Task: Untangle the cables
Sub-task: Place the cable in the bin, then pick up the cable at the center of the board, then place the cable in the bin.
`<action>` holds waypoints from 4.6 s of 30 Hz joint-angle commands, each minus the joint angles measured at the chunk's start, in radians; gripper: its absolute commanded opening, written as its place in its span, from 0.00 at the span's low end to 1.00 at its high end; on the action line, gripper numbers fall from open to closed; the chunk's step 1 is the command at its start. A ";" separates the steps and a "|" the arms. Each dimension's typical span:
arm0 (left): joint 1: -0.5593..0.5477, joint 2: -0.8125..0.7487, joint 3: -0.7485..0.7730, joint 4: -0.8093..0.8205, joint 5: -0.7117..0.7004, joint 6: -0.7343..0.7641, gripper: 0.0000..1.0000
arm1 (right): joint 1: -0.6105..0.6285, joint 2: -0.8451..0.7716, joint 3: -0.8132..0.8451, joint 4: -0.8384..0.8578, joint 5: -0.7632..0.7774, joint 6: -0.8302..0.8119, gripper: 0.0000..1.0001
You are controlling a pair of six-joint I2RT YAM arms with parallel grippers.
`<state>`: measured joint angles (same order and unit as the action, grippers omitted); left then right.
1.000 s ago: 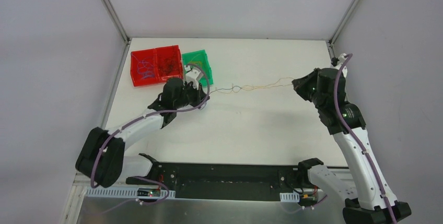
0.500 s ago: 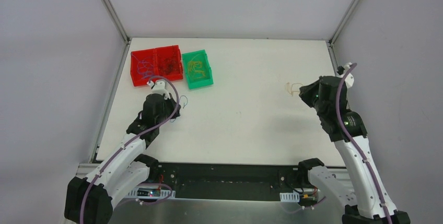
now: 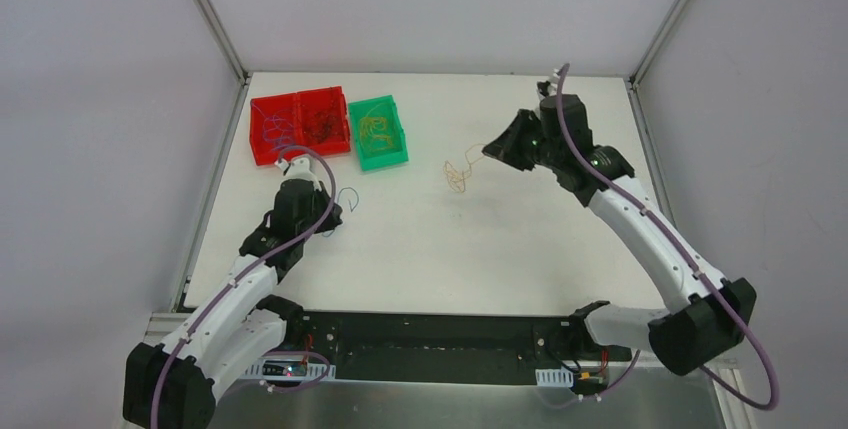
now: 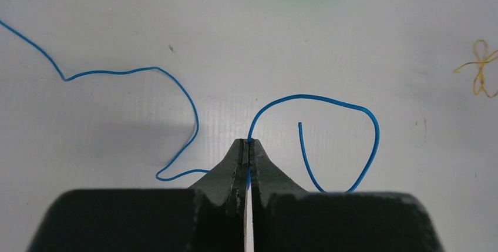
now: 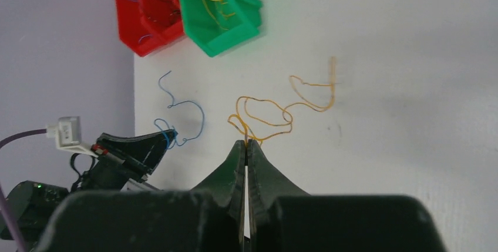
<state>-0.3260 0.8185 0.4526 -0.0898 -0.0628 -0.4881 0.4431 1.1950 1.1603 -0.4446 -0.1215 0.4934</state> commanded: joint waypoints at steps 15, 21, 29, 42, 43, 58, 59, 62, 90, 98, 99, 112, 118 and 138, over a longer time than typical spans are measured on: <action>0.002 -0.169 0.032 -0.172 -0.187 -0.084 0.00 | 0.181 0.672 0.751 0.174 -0.072 -0.045 0.00; 0.002 -0.172 0.043 -0.184 -0.206 -0.087 0.00 | 0.189 0.866 0.951 0.122 -0.039 -0.057 0.00; 0.002 -0.158 0.049 -0.194 -0.226 -0.074 0.00 | 0.225 1.005 0.962 0.111 0.045 -0.110 0.00; 0.002 -0.116 0.068 -0.203 -0.293 -0.048 0.00 | 0.281 1.056 1.023 0.005 0.153 -0.241 0.62; 0.002 -0.110 0.072 -0.206 -0.318 -0.054 0.00 | 0.282 1.027 1.002 0.005 0.153 -0.247 0.64; 0.082 0.043 0.187 -0.298 -0.369 -0.213 0.14 | 0.139 0.166 0.128 0.205 0.150 -0.160 0.86; 0.099 0.056 0.195 -0.306 -0.357 -0.222 0.12 | 0.137 0.126 0.079 0.211 0.158 -0.150 0.86; 0.159 0.098 0.225 -0.338 -0.319 -0.236 0.11 | 0.134 0.031 -0.051 0.216 0.168 -0.132 0.86; 0.337 0.643 0.426 -0.366 -0.160 -0.191 0.87 | 0.134 -0.134 -0.202 0.227 0.015 -0.081 0.87; 0.335 0.753 0.491 -0.359 -0.210 -0.190 0.49 | 0.132 -0.181 -0.218 0.210 0.036 -0.084 0.87; 0.338 0.760 0.494 -0.356 -0.210 -0.188 0.38 | 0.132 -0.185 -0.220 0.205 0.039 -0.084 0.86; 0.338 0.475 0.512 -0.392 -0.241 -0.174 0.00 | 0.125 -0.211 -0.261 0.198 0.115 -0.094 0.86; 0.353 0.460 0.686 -0.463 -0.330 -0.106 0.00 | 0.122 -0.198 -0.254 0.199 0.110 -0.089 0.86; 0.535 1.125 1.337 -0.540 -0.062 0.079 0.00 | 0.121 -0.211 -0.208 0.163 0.094 -0.084 0.86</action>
<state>0.1879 1.8366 1.6592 -0.5861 -0.2150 -0.4702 0.5690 1.0080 0.8993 -0.2760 -0.0277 0.4080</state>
